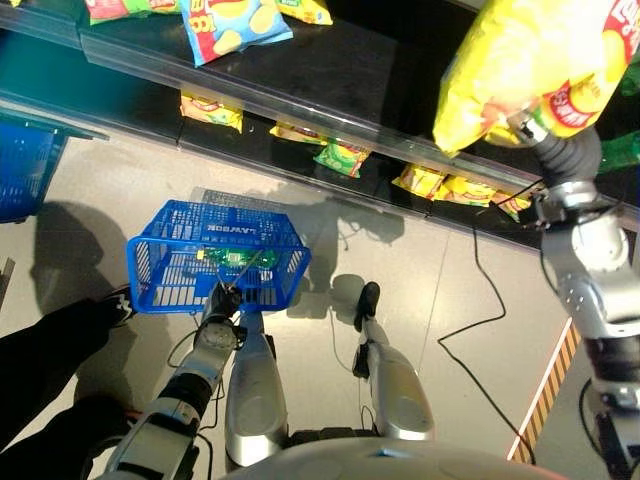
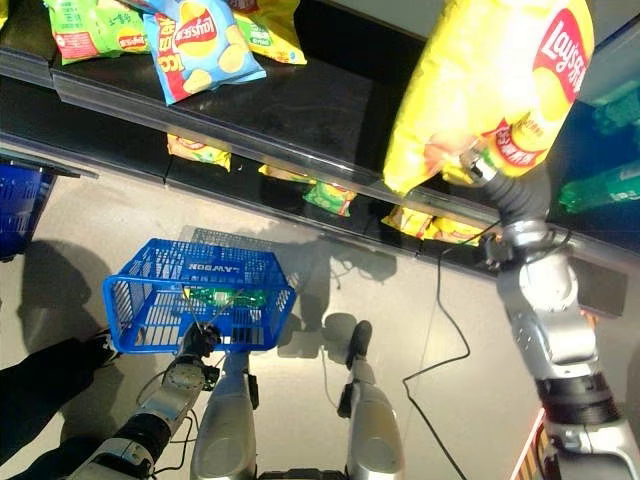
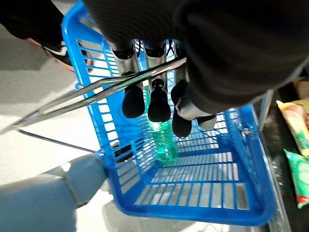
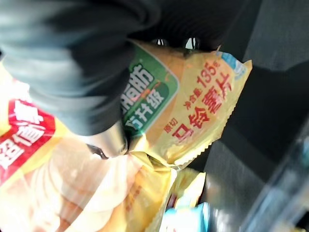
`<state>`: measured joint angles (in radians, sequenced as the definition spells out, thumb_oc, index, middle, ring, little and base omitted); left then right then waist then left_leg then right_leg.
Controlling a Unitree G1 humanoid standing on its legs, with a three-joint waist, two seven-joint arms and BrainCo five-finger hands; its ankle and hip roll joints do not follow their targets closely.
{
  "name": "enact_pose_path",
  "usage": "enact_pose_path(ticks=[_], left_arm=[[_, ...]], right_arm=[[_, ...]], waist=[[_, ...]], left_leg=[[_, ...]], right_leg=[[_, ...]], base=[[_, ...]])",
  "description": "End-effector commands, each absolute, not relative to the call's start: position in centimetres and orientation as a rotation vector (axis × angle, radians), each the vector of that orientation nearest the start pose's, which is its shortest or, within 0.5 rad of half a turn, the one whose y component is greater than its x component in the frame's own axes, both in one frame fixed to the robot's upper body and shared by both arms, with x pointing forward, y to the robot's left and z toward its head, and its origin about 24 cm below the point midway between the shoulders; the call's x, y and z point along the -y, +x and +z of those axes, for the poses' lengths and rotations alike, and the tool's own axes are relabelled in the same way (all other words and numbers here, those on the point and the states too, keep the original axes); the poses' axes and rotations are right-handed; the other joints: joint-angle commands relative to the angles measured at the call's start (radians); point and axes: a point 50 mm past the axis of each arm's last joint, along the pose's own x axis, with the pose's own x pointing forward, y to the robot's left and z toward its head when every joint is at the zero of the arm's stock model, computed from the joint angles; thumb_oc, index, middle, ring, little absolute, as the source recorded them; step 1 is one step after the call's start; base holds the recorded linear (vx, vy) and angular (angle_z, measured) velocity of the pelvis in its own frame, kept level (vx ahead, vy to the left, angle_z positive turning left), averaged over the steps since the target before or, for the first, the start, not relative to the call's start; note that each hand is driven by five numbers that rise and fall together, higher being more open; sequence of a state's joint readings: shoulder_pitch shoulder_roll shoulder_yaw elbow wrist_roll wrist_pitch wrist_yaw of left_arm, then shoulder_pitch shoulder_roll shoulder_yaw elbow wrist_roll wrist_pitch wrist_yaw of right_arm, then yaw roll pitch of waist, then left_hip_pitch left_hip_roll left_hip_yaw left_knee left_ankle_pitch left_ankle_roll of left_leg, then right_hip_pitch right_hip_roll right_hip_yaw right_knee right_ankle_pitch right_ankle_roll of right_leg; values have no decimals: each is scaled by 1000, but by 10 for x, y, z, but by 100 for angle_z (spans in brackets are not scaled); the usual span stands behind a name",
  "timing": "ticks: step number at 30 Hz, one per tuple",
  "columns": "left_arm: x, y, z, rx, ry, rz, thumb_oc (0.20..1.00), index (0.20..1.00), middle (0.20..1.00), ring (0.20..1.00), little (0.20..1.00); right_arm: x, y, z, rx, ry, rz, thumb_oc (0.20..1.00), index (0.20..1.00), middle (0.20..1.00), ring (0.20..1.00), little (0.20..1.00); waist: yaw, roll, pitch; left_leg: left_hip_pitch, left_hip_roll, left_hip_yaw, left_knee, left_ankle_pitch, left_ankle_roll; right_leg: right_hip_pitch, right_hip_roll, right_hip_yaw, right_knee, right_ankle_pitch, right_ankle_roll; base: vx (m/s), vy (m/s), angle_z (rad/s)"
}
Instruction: Pick up the snacks into the basket
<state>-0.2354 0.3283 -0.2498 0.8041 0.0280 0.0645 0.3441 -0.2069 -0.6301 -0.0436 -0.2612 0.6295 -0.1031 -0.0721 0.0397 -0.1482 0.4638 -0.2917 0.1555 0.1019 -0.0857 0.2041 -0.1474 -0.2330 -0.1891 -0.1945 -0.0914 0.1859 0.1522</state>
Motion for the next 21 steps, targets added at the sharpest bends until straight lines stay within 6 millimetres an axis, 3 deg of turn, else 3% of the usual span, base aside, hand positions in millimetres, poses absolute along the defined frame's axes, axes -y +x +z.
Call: enact_pose_path(ticks=[1,2,3,4,5,8,9,10,11,12,13,14,15,17,18,19,21], left_arm=[[-237,211,-94,-721,587,228,200,200,200,200,200],[-241,208,-95,-732,566,253,200,200,200,200,200],[-241,207,-95,-734,566,254,200,200,200,200,200],[-245,206,-93,-724,540,287,200,200,200,200,200],[-246,205,-93,-725,540,288,200,200,200,200,200],[-244,208,-88,-686,465,347,200,200,200,200,200],[-339,165,-86,-888,435,575,200,200,200,200,200],[-290,212,-80,-723,390,571,200,200,200,200,200],[-289,213,-80,-722,390,571,200,200,200,200,200],[-250,242,-74,-655,329,494,200,200,200,200,200],[-247,251,-54,-519,192,556,200,200,200,200,200],[-247,251,-54,-519,192,557,200,200,200,200,200],[-243,258,-35,-394,94,558,200,200,200,200,200],[-243,263,-26,-348,86,542,200,200,200,200,200],[-242,270,-11,-276,44,540,200,200,200,200,200],[-240,274,-2,-234,43,516,200,200,200,200,200],[-237,279,2,-218,55,497,200,200,200,200,200]], right_arm=[[213,248,215,673,-82,181,200,200,200,200,200],[199,244,199,619,-111,231,200,200,200,200,200],[199,243,199,617,-111,231,200,200,200,200,200],[186,241,177,526,-118,299,200,200,200,200,200],[186,241,176,525,-118,301,200,200,200,200,200],[175,242,143,400,-231,289,200,200,200,200,200],[175,245,112,255,-238,324,200,200,200,200,200],[160,244,110,276,-300,332,200,200,200,200,200],[160,244,110,277,-302,330,200,200,200,200,200],[148,242,91,222,-310,333,200,200,200,200,200],[156,246,58,92,-367,230,200,200,200,200,200],[156,247,58,93,-367,230,200,200,200,200,200],[155,249,30,-19,-413,182,200,200,200,200,200],[156,252,22,-51,-481,163,200,200,200,200,200],[155,254,4,-126,-550,173,200,200,200,200,200],[154,255,1,-135,-598,179,200,200,200,200,200],[150,255,-6,-164,-608,210,200,200,200,200,200]], waist=[[5,-5,-69],[6,-3,-68],[5,-4,-69],[10,-3,-64],[9,-3,-66],[15,1,-57],[11,7,-59],[-2,-1,-58],[-2,0,-57],[-6,-5,-56],[4,4,-43],[3,3,-45],[14,16,-28],[18,20,-23],[26,27,-15],[30,31,-13],[32,32,-10]], left_leg=[[-18,-76,-2,-2,-50,51],[-16,-73,-3,-2,-49,51],[-16,-73,-3,-2,-49,50],[-15,-71,-5,-2,-48,50],[-15,-70,-5,-2,-48,50],[-14,-67,-8,-2,-45,50],[-10,-62,0,-2,-40,46],[-7,-60,0,-2,-48,44],[-9,-61,0,-2,-44,45],[-7,-58,-1,-2,-46,44],[-13,-57,-6,-2,-43,43],[-17,-58,-7,-2,-38,44],[-24,-59,-15,-2,-34,43],[-27,-57,-18,-2,-32,42],[-32,-58,-22,-2,-30,40],[-35,-58,-23,-2,-30,40],[-36,-58,-24,-2,-29,39]], right_leg=[[-20,-33,3,7,40,76],[-21,-29,4,9,37,75],[-20,-29,4,9,37,74],[-21,-26,4,9,35,72],[-20,-26,3,9,35,72],[-19,-22,2,10,30,68],[-22,-20,8,13,30,68],[-23,-17,16,14,23,65],[-25,-18,16,13,26,65],[-23,-15,14,14,22,64],[-23,-14,5,14,22,61],[-26,-15,5,13,26,61],[-28,-17,-4,14,27,59],[-29,-17,-6,14,26,59],[-32,-17,-11,14,27,58],[-31,-17,-12,13,27,58],[-31,-17,-13,13,27,58]], base=[[20,-50,-10],[20,-50,-10],[-4,-47,-9],[-7,-22,-7],[-10,-36,-7],[-1,-7,-1],[0,36,-5],[-5,42,-24],[-13,-10,-24],[-28,-45,-21],[-28,-45,-6],[-54,-41,-1],[-46,-20,-2],[-27,-17,-2],[0,0,0],[0,0,0],[-15,-1,5]])
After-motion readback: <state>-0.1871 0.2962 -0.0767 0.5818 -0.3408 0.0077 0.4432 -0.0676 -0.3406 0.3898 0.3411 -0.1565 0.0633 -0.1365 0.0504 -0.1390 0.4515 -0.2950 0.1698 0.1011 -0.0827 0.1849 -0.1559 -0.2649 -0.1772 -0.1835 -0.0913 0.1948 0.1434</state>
